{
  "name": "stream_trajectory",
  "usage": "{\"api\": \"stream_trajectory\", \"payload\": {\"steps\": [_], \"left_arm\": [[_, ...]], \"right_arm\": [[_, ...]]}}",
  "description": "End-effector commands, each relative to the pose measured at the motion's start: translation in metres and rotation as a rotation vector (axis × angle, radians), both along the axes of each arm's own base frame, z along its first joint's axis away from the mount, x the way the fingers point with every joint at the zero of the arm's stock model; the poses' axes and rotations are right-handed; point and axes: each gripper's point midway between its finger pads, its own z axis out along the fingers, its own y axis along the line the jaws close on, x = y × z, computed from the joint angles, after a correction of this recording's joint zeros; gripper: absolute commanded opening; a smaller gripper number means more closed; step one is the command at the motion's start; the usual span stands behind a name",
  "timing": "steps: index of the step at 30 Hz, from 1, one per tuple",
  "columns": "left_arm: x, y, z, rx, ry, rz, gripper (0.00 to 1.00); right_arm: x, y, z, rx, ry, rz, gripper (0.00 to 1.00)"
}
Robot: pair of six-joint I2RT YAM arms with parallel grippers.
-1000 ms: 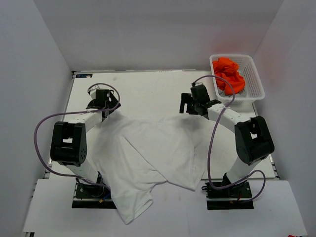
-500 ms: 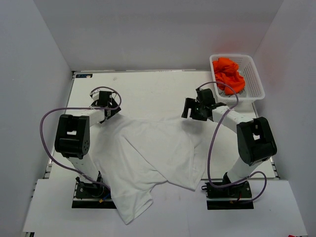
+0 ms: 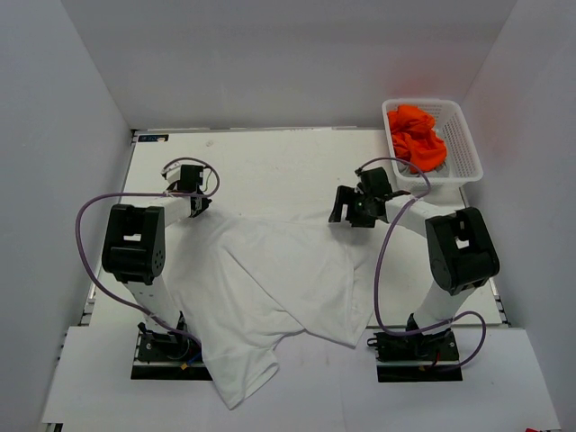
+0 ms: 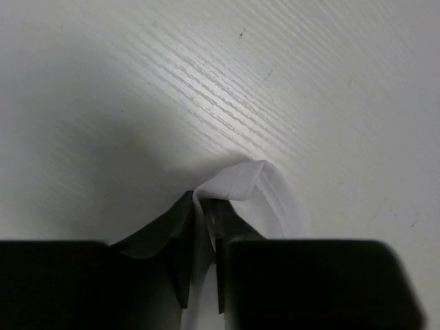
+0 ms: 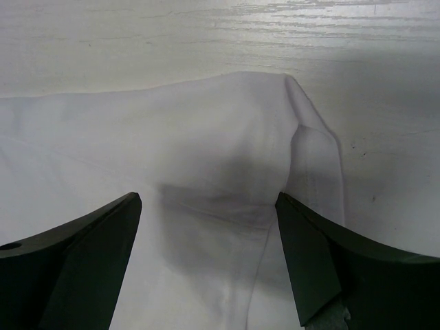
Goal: Fold and stack the t-shirts
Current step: Flatten out the tshirt
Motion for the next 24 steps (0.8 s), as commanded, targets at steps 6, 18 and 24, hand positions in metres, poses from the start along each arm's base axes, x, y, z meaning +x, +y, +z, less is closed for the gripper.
{"api": "stream_trajectory", "payload": {"steps": [6,18,24], "left_arm": [[-0.004,0.000,-0.005,-0.013,0.010,0.000,0.00],[-0.004,-0.007,-0.007,-0.044,0.002,-0.024,0.00],[-0.006,-0.005,-0.006,-0.037,0.002,-0.018,0.00]], "right_arm": [[-0.019,-0.007,-0.006,0.027,0.031,-0.003,0.86],[-0.008,0.033,0.027,0.304,-0.030,0.079,0.73],[-0.007,0.029,0.029,0.317,-0.016,0.040,0.50]]}}
